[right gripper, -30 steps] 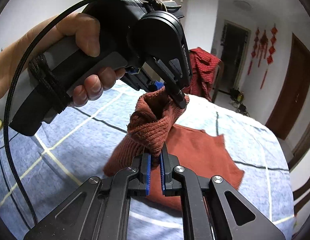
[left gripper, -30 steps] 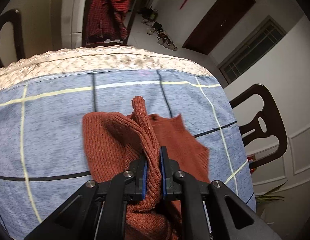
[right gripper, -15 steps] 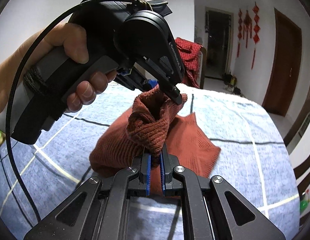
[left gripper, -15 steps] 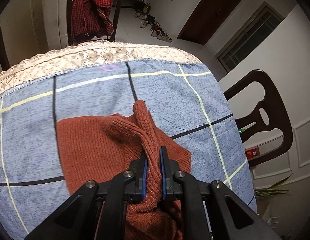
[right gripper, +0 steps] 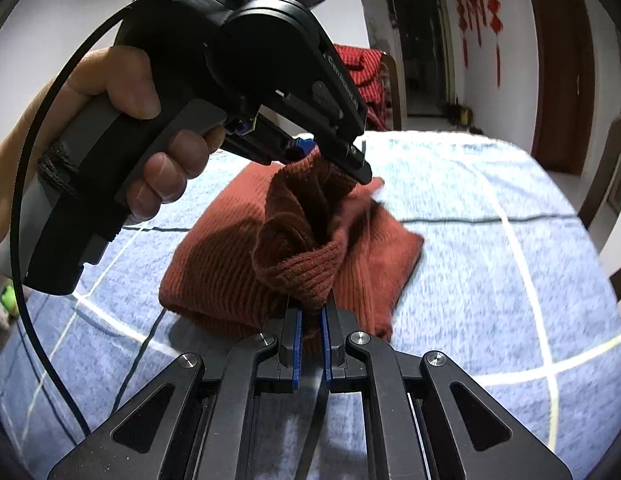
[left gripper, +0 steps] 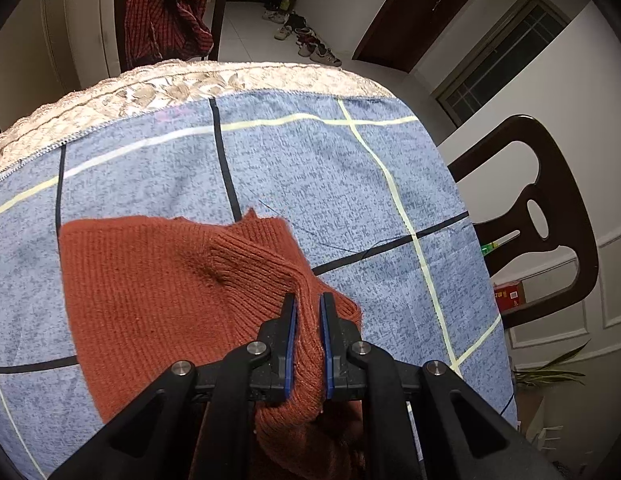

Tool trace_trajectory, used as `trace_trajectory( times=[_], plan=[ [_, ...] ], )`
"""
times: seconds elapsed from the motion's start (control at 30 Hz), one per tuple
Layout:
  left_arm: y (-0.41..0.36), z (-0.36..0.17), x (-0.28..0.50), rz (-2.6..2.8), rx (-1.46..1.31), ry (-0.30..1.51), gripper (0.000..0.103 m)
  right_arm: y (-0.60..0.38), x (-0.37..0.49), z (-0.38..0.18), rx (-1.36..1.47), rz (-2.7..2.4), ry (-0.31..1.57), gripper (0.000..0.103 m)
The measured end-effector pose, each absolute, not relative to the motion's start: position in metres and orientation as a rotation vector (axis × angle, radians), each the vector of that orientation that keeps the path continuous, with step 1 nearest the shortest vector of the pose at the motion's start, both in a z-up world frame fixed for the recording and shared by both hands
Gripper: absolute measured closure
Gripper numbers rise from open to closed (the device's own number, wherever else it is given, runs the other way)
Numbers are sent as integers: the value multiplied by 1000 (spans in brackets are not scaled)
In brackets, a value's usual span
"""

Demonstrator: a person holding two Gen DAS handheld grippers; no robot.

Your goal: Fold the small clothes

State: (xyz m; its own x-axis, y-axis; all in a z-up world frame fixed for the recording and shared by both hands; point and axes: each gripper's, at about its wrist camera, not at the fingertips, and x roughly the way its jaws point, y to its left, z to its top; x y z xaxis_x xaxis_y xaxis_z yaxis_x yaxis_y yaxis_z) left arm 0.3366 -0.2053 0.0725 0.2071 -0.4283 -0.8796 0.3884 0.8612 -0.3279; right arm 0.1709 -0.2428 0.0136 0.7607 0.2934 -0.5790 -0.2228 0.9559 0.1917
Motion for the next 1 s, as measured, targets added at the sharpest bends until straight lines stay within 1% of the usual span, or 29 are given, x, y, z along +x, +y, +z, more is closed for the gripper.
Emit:
trace_trajectory(
  times=[0.13,0.23,0.3,0.33,0.4,0.6,0.9,0.97,1.0],
  plan=[
    [-209,68,336,-562,-39,1241,90,-258,176,7,205,301,684,95],
    [-211,67,337,-564,-44,1245,85,-268,178,3,259,313,706,95],
    [-212,67,338,-569,-50,1245,74,-274,178,0,290,318,720,95],
    [-212,67,338,-572,-54,1241,71,-276,178,-1,304,319,724,95],
    [-212,68,337,-577,-66,1235,62,-280,177,-3,323,316,726,95],
    [-208,74,333,-588,-79,1223,47,-289,176,-5,369,309,746,93],
    [-177,85,320,-555,-58,1141,45,-300,165,-6,410,273,765,90],
    [-168,84,317,-546,-57,1136,45,-302,161,-3,368,231,757,80],
    [-164,83,314,-536,-55,1128,45,-302,159,-1,345,217,747,80]
  ],
)
